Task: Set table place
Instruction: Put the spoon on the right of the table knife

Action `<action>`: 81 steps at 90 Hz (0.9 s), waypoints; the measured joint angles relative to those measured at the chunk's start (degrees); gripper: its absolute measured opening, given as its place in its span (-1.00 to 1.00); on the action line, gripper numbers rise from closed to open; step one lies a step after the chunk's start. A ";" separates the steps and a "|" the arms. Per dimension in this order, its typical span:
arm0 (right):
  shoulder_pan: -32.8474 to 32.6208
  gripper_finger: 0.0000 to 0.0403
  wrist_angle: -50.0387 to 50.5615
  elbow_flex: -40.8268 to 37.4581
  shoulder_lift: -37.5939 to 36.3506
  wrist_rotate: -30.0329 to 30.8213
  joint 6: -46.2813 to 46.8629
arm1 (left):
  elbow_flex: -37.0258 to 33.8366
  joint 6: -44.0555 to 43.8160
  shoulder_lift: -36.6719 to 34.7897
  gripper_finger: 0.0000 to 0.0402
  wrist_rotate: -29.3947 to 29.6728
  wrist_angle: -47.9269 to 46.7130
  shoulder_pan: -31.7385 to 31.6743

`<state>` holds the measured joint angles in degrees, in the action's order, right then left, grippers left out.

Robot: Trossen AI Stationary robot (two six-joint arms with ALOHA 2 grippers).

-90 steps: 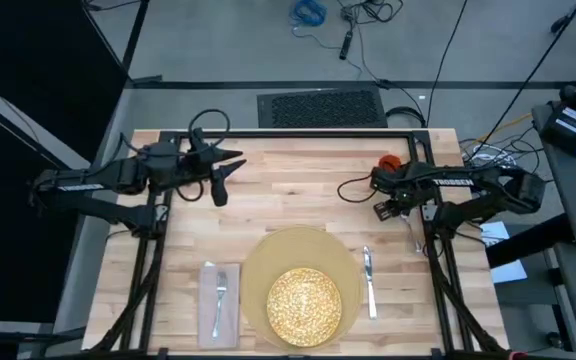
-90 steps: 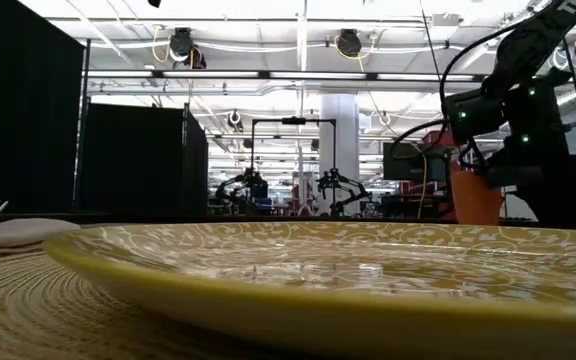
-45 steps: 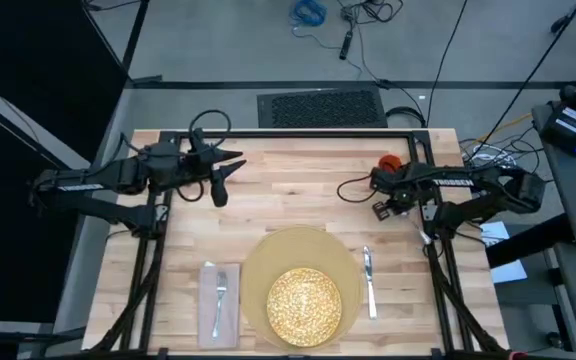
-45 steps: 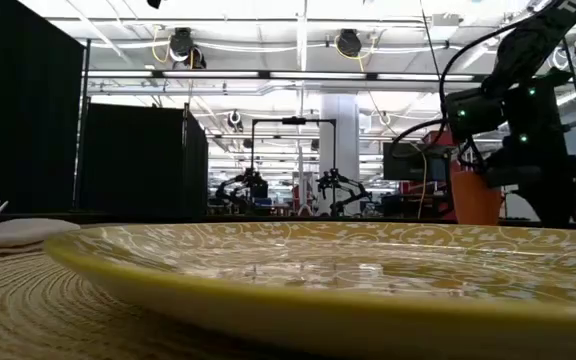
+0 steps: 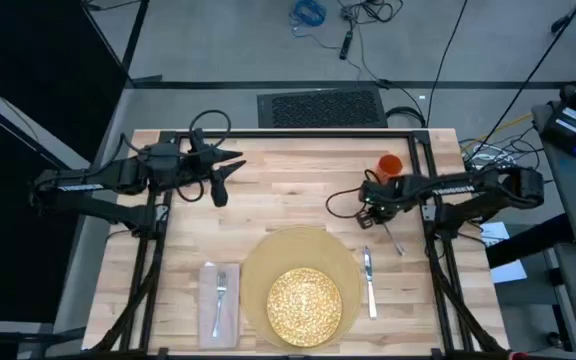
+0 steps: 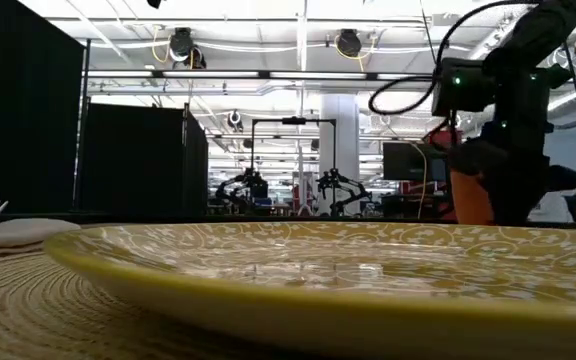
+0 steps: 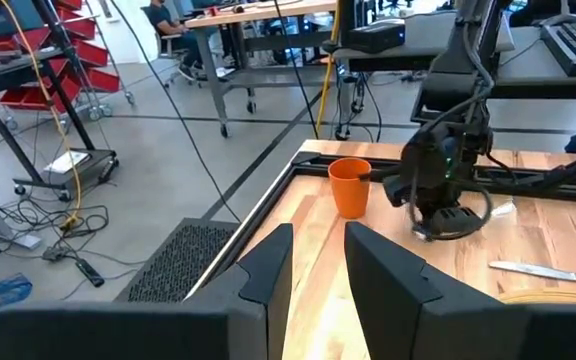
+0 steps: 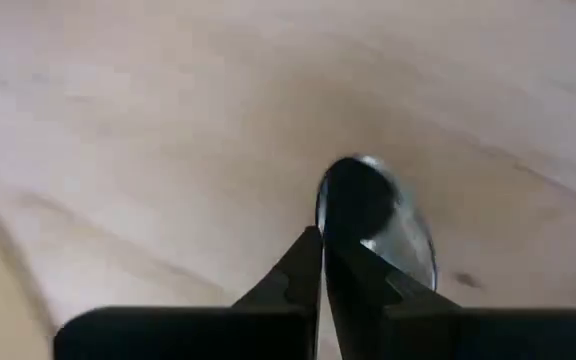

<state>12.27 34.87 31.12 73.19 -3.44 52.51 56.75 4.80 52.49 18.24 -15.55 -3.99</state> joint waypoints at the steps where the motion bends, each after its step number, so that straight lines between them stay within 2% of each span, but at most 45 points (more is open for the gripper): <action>1: -0.21 -1.00 -0.38 0.01 0.00 0.00 0.00 | 0.00 0.00 0.00 -0.60 0.00 0.00 0.00; 33: -4.62 -0.98 0.34 7.63 0.02 0.27 -2.63 | 0.00 -0.02 0.00 -0.60 0.00 0.00 0.00; 50: -8.63 -0.89 11.56 11.32 0.02 0.37 -2.67 | 0.00 -0.04 0.00 -0.60 -0.01 -0.92 0.00; 61: -10.81 -0.76 17.13 11.36 0.02 0.68 -2.19 | 0.00 0.00 0.00 -0.60 -0.02 -1.07 0.00; 81: -13.75 -0.38 17.34 11.36 0.02 1.91 -0.51 | 0.00 -0.02 0.00 -0.60 -0.02 -1.05 0.02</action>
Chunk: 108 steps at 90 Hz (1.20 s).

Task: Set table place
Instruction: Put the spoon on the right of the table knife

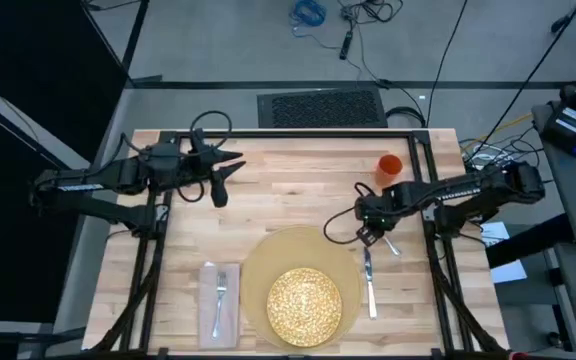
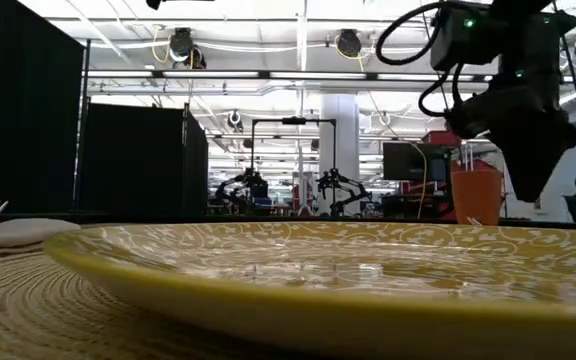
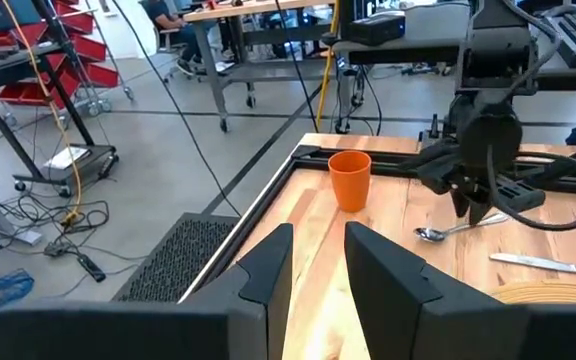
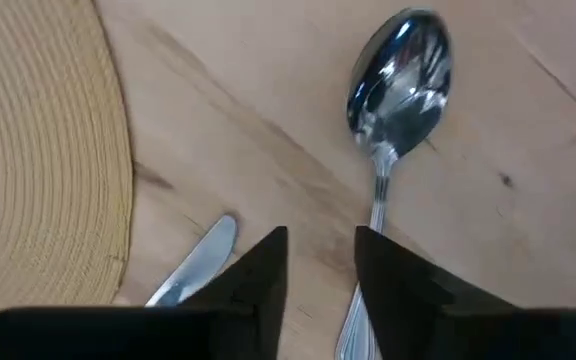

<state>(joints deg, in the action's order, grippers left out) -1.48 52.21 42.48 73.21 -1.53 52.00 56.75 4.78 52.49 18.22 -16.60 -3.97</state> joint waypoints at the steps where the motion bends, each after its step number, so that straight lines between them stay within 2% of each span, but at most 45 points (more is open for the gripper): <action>1: -0.15 -0.36 0.01 0.00 0.00 0.15 0.14 | 0.00 0.00 0.00 -0.60 0.00 0.00 0.00; 17: -2.40 -0.10 0.25 -0.70 0.00 1.41 0.23 | 0.00 -0.01 0.00 -0.60 0.00 0.00 0.00; 32: -4.36 -0.03 0.41 -3.71 0.00 1.44 1.24 | 0.00 -0.05 0.00 -0.60 0.00 0.02 0.00; 75: -4.65 -0.03 -5.15 -8.84 0.00 1.46 1.34 | 0.00 -1.46 0.00 -0.60 -0.02 0.27 0.00; 108: -4.63 -0.26 -7.31 -9.53 0.14 1.91 2.17 | 0.00 -1.46 0.00 -0.60 -0.02 0.20 0.00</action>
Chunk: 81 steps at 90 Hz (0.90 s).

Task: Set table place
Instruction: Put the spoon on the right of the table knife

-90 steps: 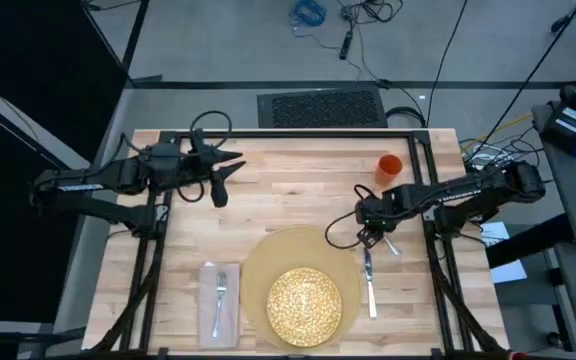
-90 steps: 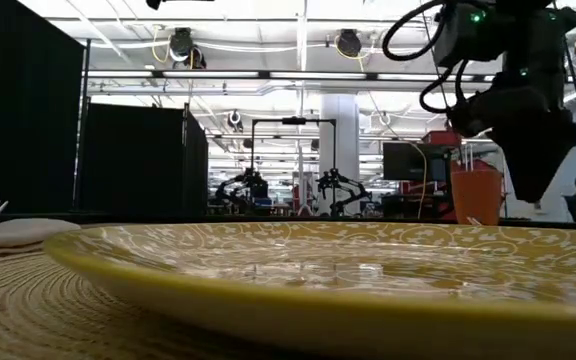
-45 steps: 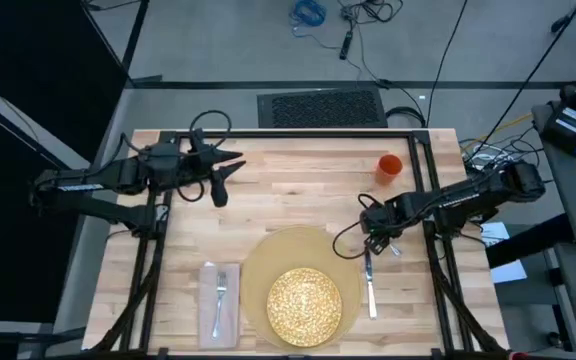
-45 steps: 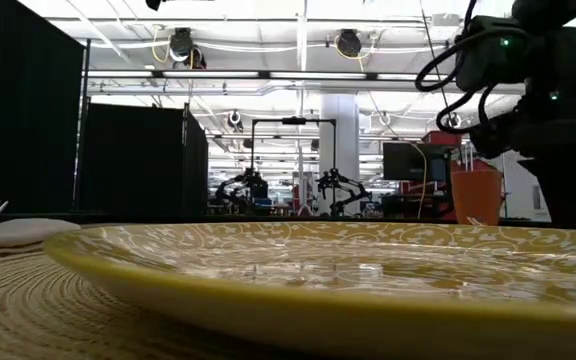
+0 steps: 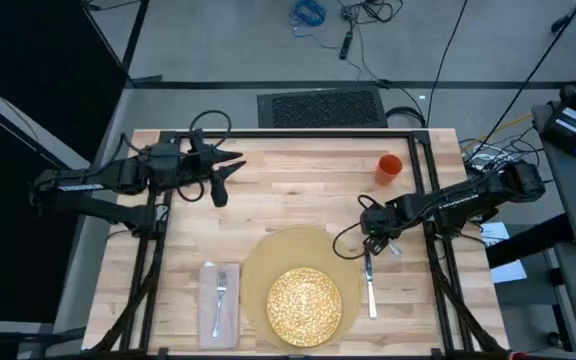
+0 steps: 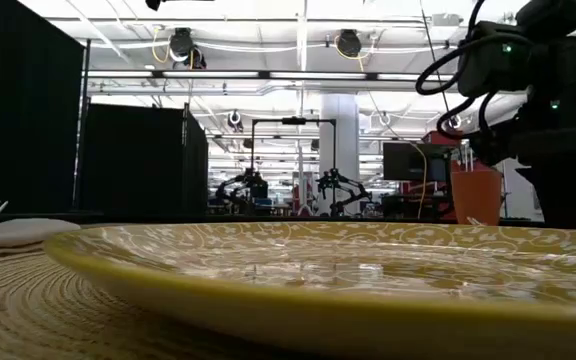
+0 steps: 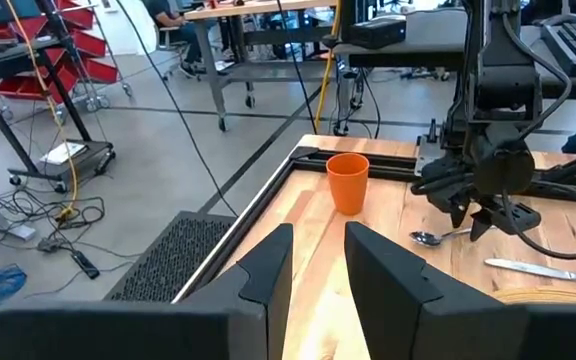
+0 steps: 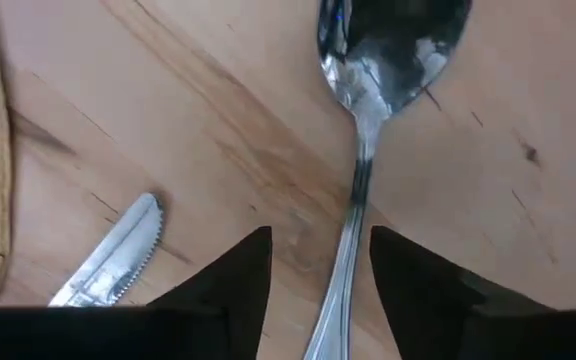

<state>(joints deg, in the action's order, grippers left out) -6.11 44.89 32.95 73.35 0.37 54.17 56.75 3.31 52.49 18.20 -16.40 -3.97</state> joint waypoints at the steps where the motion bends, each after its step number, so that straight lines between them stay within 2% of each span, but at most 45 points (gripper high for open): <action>1: 0.00 -0.27 -0.01 0.00 0.09 0.04 0.02 | 0.00 0.00 0.00 -0.60 0.00 0.00 0.00; 29: 0.02 -0.43 -0.90 0.29 5.35 -0.30 -0.65 | 0.00 0.00 0.00 -0.60 0.00 -0.13 -0.02; 50: 0.02 -0.94 -0.53 0.24 4.65 -0.29 -0.90 | 0.00 0.02 0.00 -0.60 -0.57 -0.20 0.00; 66: 0.02 -0.98 0.56 0.54 2.97 -0.55 0.62 | 0.00 0.02 0.00 -0.60 -0.57 -0.19 0.00; 81: -1.59 -0.99 6.21 6.79 2.44 -0.95 2.76 | 0.00 0.07 0.00 -0.60 -0.57 -0.20 -0.02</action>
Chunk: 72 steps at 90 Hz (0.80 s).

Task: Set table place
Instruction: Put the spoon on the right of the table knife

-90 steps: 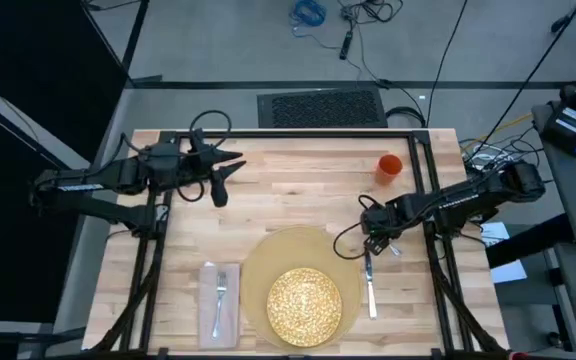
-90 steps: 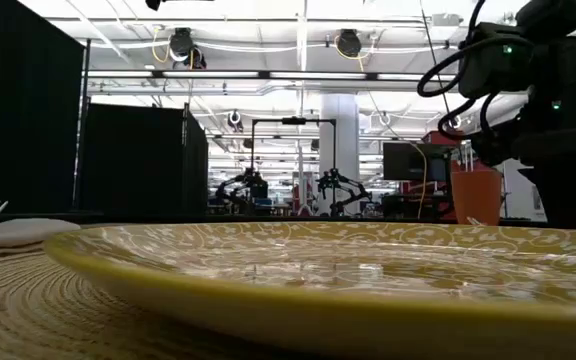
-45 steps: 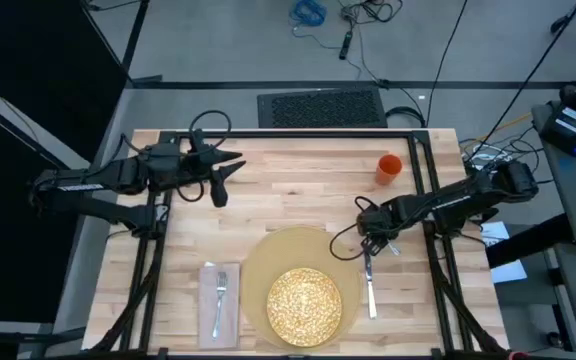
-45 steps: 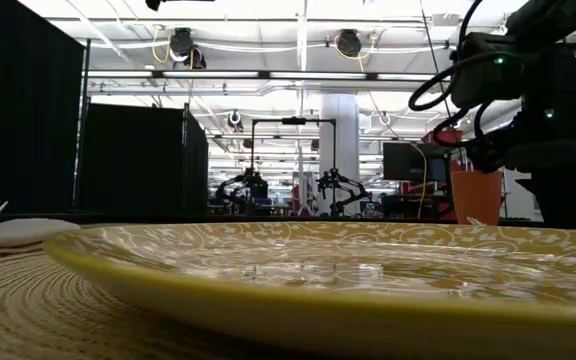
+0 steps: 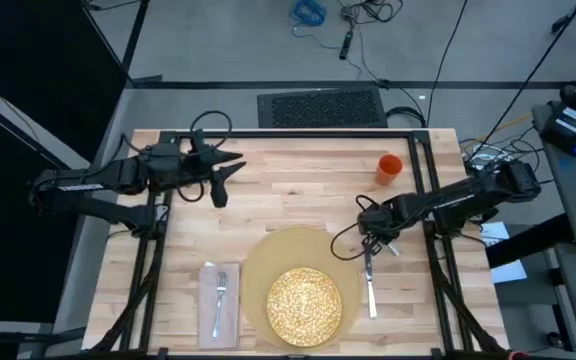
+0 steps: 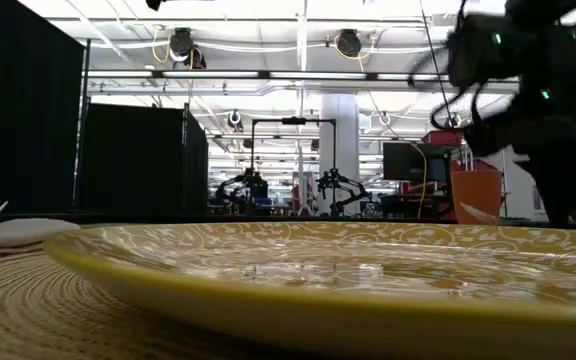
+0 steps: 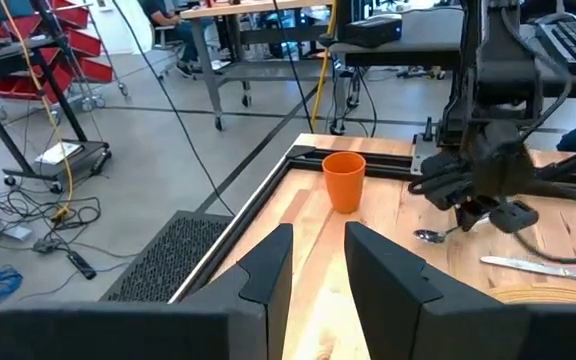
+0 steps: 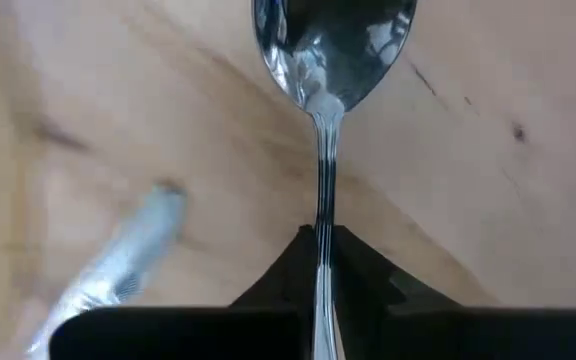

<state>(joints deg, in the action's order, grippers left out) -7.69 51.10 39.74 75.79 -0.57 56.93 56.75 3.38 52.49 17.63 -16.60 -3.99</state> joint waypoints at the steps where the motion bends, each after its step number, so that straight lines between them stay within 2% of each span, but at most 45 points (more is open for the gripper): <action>1: -0.23 -0.99 0.43 0.45 0.00 -0.03 0.29 | 0.00 0.01 0.00 -0.60 0.00 0.00 0.01; 21: -7.85 -0.99 5.31 7.83 -0.02 -1.33 12.57 | 0.00 0.22 -0.02 -0.60 -1.14 -0.80 0.02; 50: -25.92 -1.00 3.40 9.23 1.19 0.81 50.99 | 0.00 0.52 -0.02 -0.60 -1.15 -2.46 0.01; 65: -34.18 -1.00 -0.25 9.23 5.13 0.81 65.95 | 0.00 1.50 -0.02 -0.60 -1.16 -2.62 0.02; 72: -36.81 -1.00 -2.62 9.23 7.97 -0.36 69.30 | 0.00 1.46 -0.02 -0.60 -1.18 -2.98 0.02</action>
<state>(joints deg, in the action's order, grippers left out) -44.50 48.48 48.97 83.76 -0.93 126.23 56.75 4.84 52.47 16.45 -19.58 -3.97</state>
